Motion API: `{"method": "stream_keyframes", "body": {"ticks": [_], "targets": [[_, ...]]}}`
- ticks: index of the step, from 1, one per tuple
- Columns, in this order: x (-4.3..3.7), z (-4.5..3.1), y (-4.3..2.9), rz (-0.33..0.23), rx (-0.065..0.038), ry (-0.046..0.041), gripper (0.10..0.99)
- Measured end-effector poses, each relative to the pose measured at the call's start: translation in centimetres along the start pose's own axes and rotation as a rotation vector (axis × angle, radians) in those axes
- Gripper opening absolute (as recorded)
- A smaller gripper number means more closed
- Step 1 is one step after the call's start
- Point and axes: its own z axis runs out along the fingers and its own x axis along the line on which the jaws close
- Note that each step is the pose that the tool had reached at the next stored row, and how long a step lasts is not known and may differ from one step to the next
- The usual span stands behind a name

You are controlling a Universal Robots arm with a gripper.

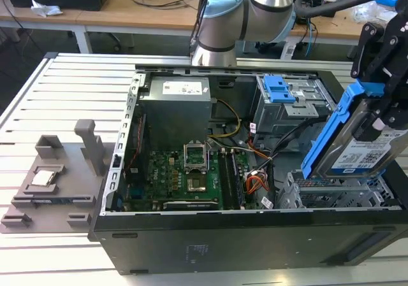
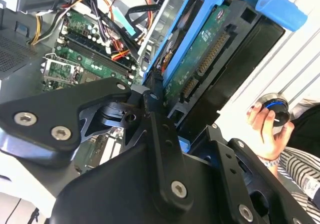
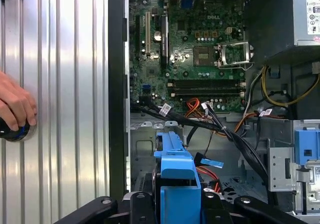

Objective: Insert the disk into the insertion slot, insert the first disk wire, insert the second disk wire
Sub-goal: 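Insert the disk into the insertion slot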

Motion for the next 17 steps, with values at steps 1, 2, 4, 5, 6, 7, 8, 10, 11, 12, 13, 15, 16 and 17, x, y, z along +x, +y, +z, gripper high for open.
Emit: {"method": "stream_keyframes", "body": {"ticks": [1, 2, 4, 5, 6, 7, 8, 10, 11, 12, 13, 15, 16, 17], "targets": [[-0.20, 0.15, 0.00, 0.000, 0.000, 0.0002, 0.361], [-0.26, 0.27, -0.01, 0.000, 0.000, 0.0001, 0.361], [-0.31, 0.70, -0.02, 0.000, 0.000, -0.0002, 0.361], [-0.32, 0.90, -0.01, 0.000, 0.000, 0.0004, 0.361], [-0.32, 1.03, 0.00, 0.000, 0.000, 0.0002, 0.361], [-0.32, 1.23, 0.02, 0.000, 0.000, 0.0002, 0.361], [-0.32, 1.37, 0.08, 0.000, 0.000, 0.0002, 0.361], [-0.32, 1.59, 0.13, 0.000, 0.000, 0.0001, 0.361], [-0.32, 1.67, 0.15, 0.000, 0.000, 0.0002, 0.361], [-0.32, 1.76, 0.20, 0.000, 0.000, 0.0002, 0.361], [-0.32, 1.83, 0.22, 0.000, 0.000, 0.0001, 0.361], [-0.32, 2.19, 0.24, 0.000, 0.000, 0.0002, 0.361], [-0.32, 2.28, 0.23, 0.000, 0.000, 0.0003, 0.361], [-0.32, 2.38, 0.23, 0.000, 0.000, 0.0002, 0.361]]}}
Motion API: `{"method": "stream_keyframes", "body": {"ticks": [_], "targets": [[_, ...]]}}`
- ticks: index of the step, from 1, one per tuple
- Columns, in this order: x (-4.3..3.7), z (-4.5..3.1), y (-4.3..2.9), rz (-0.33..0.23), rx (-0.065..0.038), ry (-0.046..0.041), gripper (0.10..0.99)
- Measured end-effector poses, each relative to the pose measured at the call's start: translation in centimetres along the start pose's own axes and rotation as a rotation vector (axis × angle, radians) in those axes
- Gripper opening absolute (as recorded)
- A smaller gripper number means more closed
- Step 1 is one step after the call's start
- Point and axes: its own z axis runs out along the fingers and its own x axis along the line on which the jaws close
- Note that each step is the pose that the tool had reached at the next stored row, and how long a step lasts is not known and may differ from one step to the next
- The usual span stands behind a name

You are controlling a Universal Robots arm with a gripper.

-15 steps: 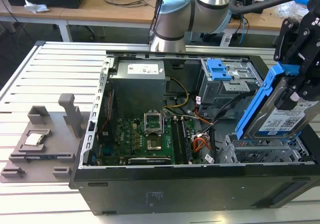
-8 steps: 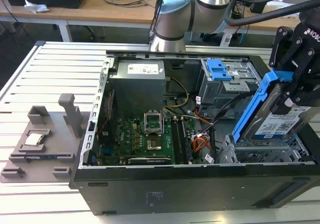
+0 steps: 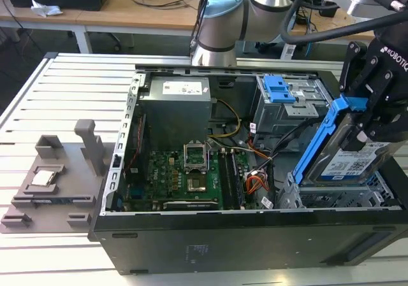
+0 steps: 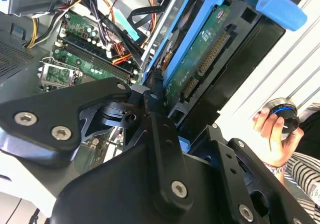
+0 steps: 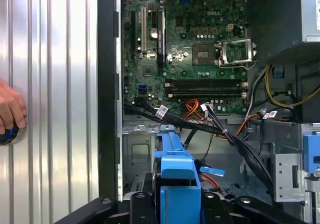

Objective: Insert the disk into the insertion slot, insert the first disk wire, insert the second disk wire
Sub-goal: 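Insert the disk into the insertion slot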

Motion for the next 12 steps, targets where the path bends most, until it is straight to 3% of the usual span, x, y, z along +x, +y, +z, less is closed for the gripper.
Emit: {"method": "stream_keyframes", "body": {"ticks": [12], "targets": [[-0.01, 1.99, -0.08, 0.000, 0.000, 0.0000, 0.361]]}}
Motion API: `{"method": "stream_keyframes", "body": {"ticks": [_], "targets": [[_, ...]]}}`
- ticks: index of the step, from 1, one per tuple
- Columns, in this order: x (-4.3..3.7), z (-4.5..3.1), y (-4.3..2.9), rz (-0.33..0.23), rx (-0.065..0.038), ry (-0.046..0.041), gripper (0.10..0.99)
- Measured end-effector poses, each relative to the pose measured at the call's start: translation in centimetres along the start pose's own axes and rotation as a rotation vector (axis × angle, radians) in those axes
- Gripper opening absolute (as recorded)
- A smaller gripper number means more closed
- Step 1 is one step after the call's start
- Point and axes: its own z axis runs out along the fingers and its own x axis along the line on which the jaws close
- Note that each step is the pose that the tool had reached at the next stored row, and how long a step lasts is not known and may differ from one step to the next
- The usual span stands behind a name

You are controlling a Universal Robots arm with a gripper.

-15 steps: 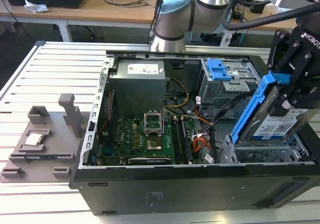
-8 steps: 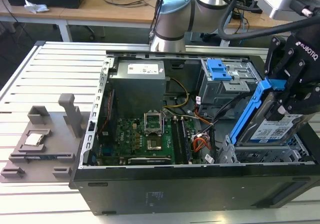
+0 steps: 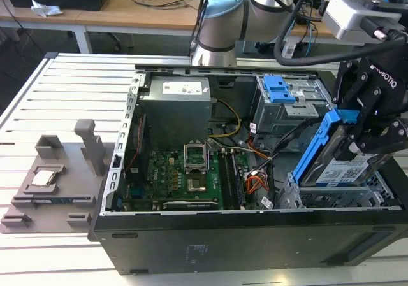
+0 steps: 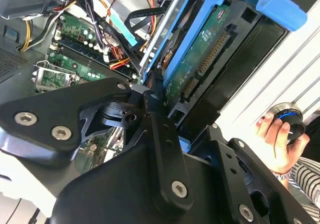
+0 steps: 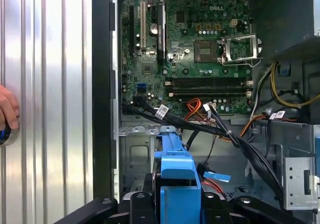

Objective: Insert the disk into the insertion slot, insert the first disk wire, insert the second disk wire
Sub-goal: 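Insert the disk into the insertion slot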

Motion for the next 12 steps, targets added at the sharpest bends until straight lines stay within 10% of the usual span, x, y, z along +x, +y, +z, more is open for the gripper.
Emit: {"method": "stream_keyframes", "body": {"ticks": [12], "targets": [[-0.01, 1.14, -0.05, 0.000, 0.000, 0.0000, 0.361]]}}
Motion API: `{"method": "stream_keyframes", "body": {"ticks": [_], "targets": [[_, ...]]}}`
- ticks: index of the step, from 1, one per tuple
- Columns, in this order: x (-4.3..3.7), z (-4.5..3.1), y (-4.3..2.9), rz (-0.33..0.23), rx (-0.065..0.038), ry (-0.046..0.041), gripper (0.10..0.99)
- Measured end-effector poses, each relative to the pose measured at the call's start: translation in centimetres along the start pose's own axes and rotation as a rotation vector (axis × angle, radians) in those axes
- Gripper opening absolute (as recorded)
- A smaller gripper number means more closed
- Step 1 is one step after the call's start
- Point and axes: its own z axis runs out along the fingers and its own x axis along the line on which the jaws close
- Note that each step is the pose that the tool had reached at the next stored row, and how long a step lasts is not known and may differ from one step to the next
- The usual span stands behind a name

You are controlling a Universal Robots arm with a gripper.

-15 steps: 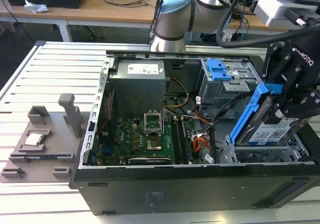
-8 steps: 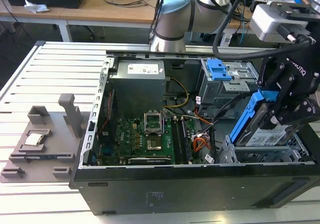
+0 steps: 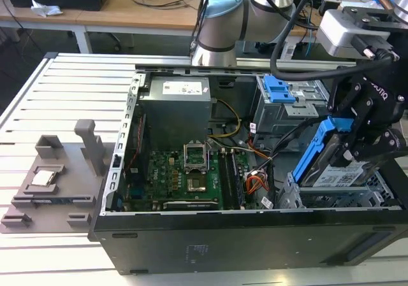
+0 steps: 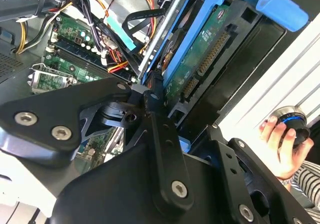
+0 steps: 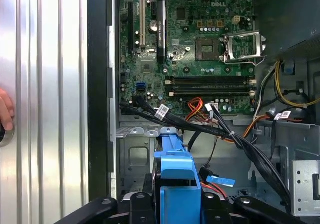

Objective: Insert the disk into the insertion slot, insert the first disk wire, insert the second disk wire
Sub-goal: 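Insert the disk into the insertion slot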

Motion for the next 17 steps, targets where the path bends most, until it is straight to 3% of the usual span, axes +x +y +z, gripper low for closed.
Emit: {"method": "stream_keyframes", "body": {"ticks": [3, 4, 8, 9, 10, 14, 17], "targets": [[0.00, 0.00, 0.00, 0.000, 0.000, 0.0001, 0.373], [0.00, 0.01, 0.00, 0.000, 0.000, -0.0001, 0.435], [0.00, 0.01, 0.00, 0.000, 0.000, -0.0001, 0.435], [0.00, 0.01, 0.00, 0.000, 0.000, 0.0001, 0.357], [0.00, 0.01, 0.00, 0.000, 0.000, 0.0000, 0.357], [0.00, 0.02, 0.00, 0.000, 0.000, 0.0001, 0.114], [0.00, 0.02, 0.00, 0.000, 0.000, 0.0000, 0.106]]}}
